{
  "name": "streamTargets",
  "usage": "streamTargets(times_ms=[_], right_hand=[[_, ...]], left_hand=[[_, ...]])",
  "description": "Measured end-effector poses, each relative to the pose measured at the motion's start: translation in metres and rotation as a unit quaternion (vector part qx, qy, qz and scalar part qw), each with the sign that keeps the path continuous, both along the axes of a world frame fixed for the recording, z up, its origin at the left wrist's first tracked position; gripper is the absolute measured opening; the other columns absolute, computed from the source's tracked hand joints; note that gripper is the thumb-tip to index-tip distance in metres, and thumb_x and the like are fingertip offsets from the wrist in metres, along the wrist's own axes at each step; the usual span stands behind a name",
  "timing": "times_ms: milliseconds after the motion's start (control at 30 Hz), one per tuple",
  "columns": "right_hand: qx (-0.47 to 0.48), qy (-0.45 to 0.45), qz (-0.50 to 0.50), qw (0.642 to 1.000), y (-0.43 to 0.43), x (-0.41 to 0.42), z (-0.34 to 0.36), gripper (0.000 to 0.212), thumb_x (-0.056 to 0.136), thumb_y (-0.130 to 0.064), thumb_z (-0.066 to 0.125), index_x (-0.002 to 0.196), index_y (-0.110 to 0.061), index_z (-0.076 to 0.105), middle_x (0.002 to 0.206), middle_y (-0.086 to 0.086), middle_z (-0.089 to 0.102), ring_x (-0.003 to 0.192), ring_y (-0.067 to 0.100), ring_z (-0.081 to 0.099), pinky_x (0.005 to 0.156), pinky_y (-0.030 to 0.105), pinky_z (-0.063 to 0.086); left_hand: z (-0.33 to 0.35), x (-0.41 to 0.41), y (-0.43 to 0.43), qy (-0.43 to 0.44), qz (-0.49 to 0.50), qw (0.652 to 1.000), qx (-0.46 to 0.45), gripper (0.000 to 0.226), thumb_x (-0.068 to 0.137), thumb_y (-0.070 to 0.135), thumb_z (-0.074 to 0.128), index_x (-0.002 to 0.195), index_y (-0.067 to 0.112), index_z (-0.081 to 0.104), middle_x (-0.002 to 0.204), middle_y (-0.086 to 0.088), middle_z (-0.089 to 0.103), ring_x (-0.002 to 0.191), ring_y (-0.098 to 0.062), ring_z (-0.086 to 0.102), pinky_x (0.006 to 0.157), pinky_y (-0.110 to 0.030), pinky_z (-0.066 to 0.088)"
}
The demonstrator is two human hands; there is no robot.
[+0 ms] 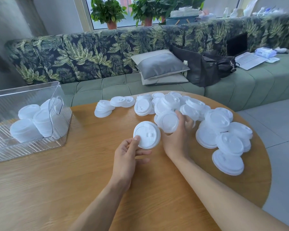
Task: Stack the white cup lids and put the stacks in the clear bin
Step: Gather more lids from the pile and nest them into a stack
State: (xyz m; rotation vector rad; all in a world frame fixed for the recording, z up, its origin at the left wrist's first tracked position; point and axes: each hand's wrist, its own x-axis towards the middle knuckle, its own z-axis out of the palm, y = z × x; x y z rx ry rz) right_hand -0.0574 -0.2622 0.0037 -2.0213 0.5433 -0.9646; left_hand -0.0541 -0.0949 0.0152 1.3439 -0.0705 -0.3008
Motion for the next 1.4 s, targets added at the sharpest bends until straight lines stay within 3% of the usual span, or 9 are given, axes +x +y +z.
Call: streamTargets(times_ms=[67,200,267,500,667,800,933,1133,1400], right_hand=[[0.054,-0.021,0.028,0.998,0.013,-0.009,-0.002,0.086,0.072,-0.026,0.094,0.144,-0.025,0.047,0.133,0.001,0.042,0.109,-0.004,0.036,0.094,-0.003,0.030],[0.175,0.000,0.111,0.978,0.037,-0.023,0.000,0.086,0.071,-0.025,0.095,0.141,-0.035,0.047,0.128,-0.022,0.057,0.118,0.002,0.056,0.106,0.031,0.049],[0.218,0.005,0.148,0.965,0.050,-0.027,0.001,0.088,0.069,-0.024,0.096,0.140,-0.040,0.045,0.126,-0.031,0.055,0.116,-0.002,0.058,0.104,0.027,0.049],[0.335,0.059,0.274,0.900,0.082,-0.033,0.002,0.086,0.063,-0.016,0.098,0.131,-0.042,0.053,0.123,-0.005,0.071,0.105,0.009,0.070,0.083,0.022,0.056],[0.389,0.056,0.304,0.868,0.089,-0.040,0.007,0.088,0.054,-0.024,0.095,0.131,-0.036,0.054,0.116,-0.002,0.076,0.109,0.013,0.071,0.087,0.023,0.053],[0.407,0.051,0.329,0.851,0.088,-0.044,0.008,0.052,0.081,-0.007,0.084,0.123,-0.032,0.067,0.108,-0.005,0.079,0.099,0.008,0.072,0.083,0.022,0.054],[0.428,0.047,0.346,0.833,0.085,-0.045,0.006,0.045,0.093,0.003,0.070,0.131,-0.021,0.065,0.117,0.003,0.078,0.108,0.015,0.071,0.100,0.033,0.053],[0.474,0.026,0.311,0.823,0.085,-0.047,0.009,0.051,0.087,-0.010,0.080,0.133,-0.019,0.061,0.095,-0.001,0.078,0.066,0.001,0.064,0.062,0.019,0.049],[0.476,0.037,0.323,0.817,0.086,-0.047,0.010,0.035,0.091,-0.027,0.074,0.126,-0.021,0.072,0.088,-0.003,0.070,0.067,0.005,0.054,0.079,0.028,0.047]], left_hand=[[0.001,0.003,0.010,-0.003,0.016,1.000,0.002,0.036,0.101,0.039,0.065,0.110,0.003,0.066,0.094,-0.009,0.079,0.088,-0.027,0.078,0.060,-0.034,0.061],[0.000,0.006,0.037,-0.006,0.058,0.998,-0.002,0.037,0.094,0.041,0.073,0.106,0.006,0.071,0.099,-0.009,0.075,0.085,-0.016,0.072,0.069,-0.034,0.062],[-0.002,0.006,0.051,0.006,0.074,0.997,-0.018,0.037,0.091,0.043,0.075,0.104,0.009,0.076,0.097,-0.009,0.074,0.087,-0.015,0.069,0.073,-0.034,0.062],[-0.003,-0.004,0.085,0.023,0.075,0.996,-0.044,0.034,0.093,0.042,0.071,0.108,0.013,0.081,0.104,-0.013,0.075,0.094,-0.019,0.069,0.076,-0.029,0.061],[-0.006,-0.010,0.097,0.022,0.058,0.997,-0.048,0.034,0.093,0.044,0.069,0.105,0.015,0.083,0.102,-0.013,0.072,0.096,-0.021,0.070,0.078,-0.030,0.061],[-0.005,-0.013,0.097,0.022,0.044,0.998,-0.044,0.032,0.096,0.042,0.067,0.105,0.015,0.083,0.100,-0.013,0.074,0.089,-0.016,0.069,0.076,-0.028,0.061],[-0.006,-0.013,0.097,0.021,0.047,0.997,-0.052,0.033,0.099,0.037,0.066,0.108,0.008,0.080,0.096,-0.012,0.073,0.082,-0.011,0.068,0.074,-0.027,0.060],[-0.006,-0.014,0.094,0.010,0.065,0.995,-0.072,0.034,0.101,0.032,0.065,0.115,0.003,0.076,0.104,-0.011,0.077,0.096,-0.015,0.074,0.086,-0.030,0.061],[-0.005,-0.016,0.091,-0.016,0.052,0.998,-0.037,0.029,0.104,0.027,0.062,0.109,0.005,0.079,0.112,-0.007,0.079,0.108,-0.011,0.073,0.085,-0.022,0.058]])
